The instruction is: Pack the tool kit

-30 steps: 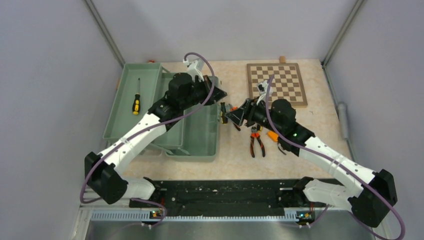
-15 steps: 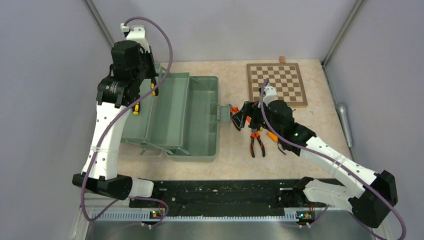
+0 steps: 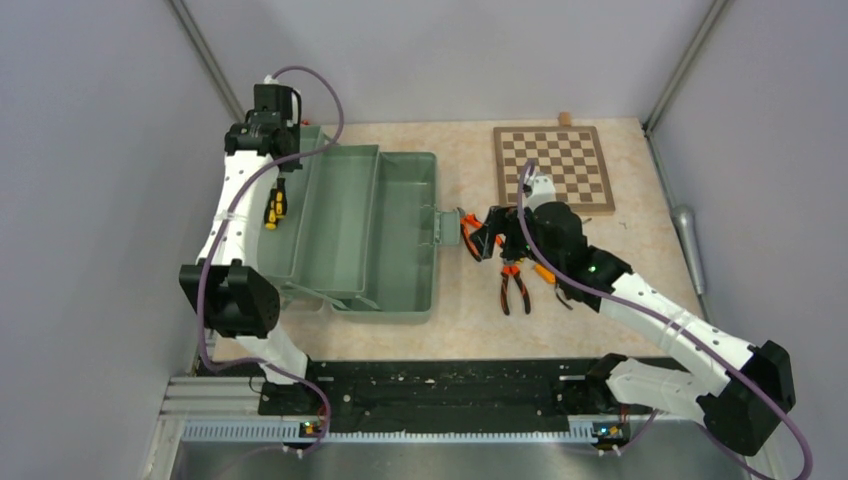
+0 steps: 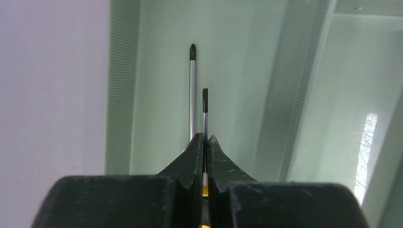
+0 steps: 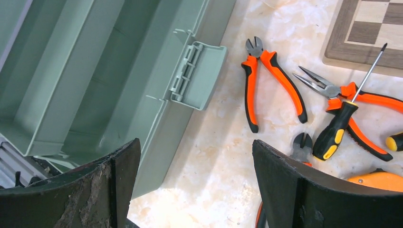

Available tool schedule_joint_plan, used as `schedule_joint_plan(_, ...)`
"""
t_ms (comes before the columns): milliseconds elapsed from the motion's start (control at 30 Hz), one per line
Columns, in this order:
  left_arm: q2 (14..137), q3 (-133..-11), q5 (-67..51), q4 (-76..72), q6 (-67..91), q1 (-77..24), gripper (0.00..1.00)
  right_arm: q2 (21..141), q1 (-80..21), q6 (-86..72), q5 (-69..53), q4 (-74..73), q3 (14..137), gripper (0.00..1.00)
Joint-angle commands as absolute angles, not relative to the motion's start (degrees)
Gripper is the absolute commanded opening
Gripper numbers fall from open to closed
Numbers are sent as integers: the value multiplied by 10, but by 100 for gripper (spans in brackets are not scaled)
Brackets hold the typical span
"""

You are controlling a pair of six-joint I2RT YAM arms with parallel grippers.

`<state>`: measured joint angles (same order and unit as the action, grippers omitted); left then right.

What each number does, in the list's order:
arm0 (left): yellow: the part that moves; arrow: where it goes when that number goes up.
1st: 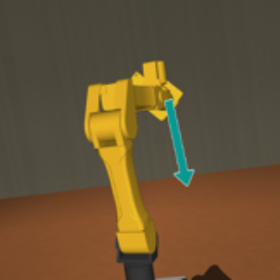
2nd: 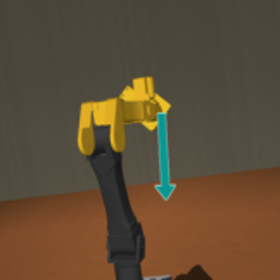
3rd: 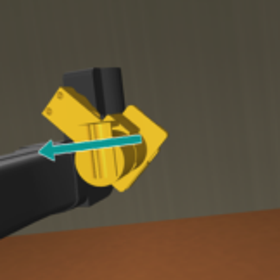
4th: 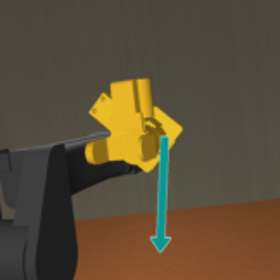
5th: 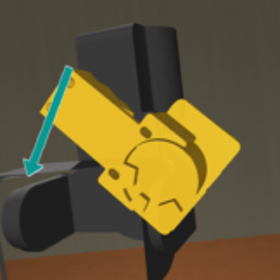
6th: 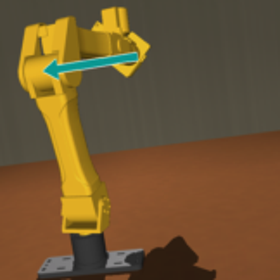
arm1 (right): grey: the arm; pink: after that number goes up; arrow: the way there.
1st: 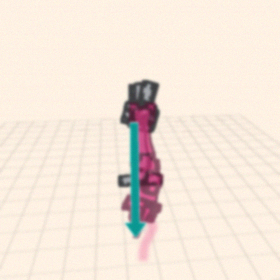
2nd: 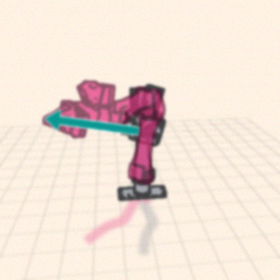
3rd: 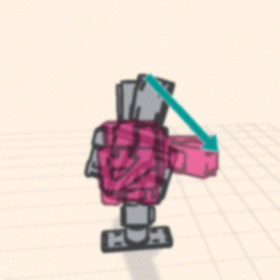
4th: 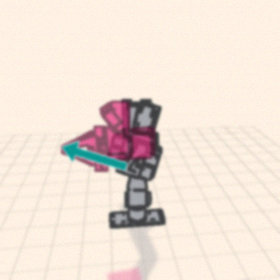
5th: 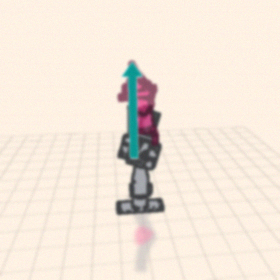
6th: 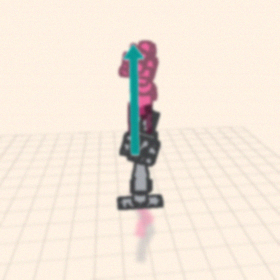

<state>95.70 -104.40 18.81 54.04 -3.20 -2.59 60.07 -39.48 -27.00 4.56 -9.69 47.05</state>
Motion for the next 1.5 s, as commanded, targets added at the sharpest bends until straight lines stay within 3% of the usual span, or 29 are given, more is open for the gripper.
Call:
schedule_joint_plan(0, 980, -1068, 167, 536, -32, -17, 8, 601, -394, -262, 71, -106, 483, 86)
schedule_joint_plan(300, 964, -1078, 141, 530, -22, -17, 54, 651, -320, -289, 76, -182, 486, 85)
schedule_joint_plan(567, 860, -1063, 56, 490, 46, -17, 92, 704, -258, -285, 92, -193, 488, 75)
schedule_joint_plan(833, 690, -869, -175, 309, 198, -18, 96, 788, -225, -313, 82, -168, 493, 56)
schedule_joint_plan(967, 641, -810, -255, 266, 239, -19, 95, 817, -218, -329, 75, -138, 483, 52)
schedule_joint_plan(1400, 589, -659, -305, 181, 348, -76, 95, 924, -210, -352, 76, -56, 484, 40)
schedule_joint_plan(1467, 594, -660, -294, 177, 347, -98, 95, 928, -210, -351, 81, -54, 481, 35)
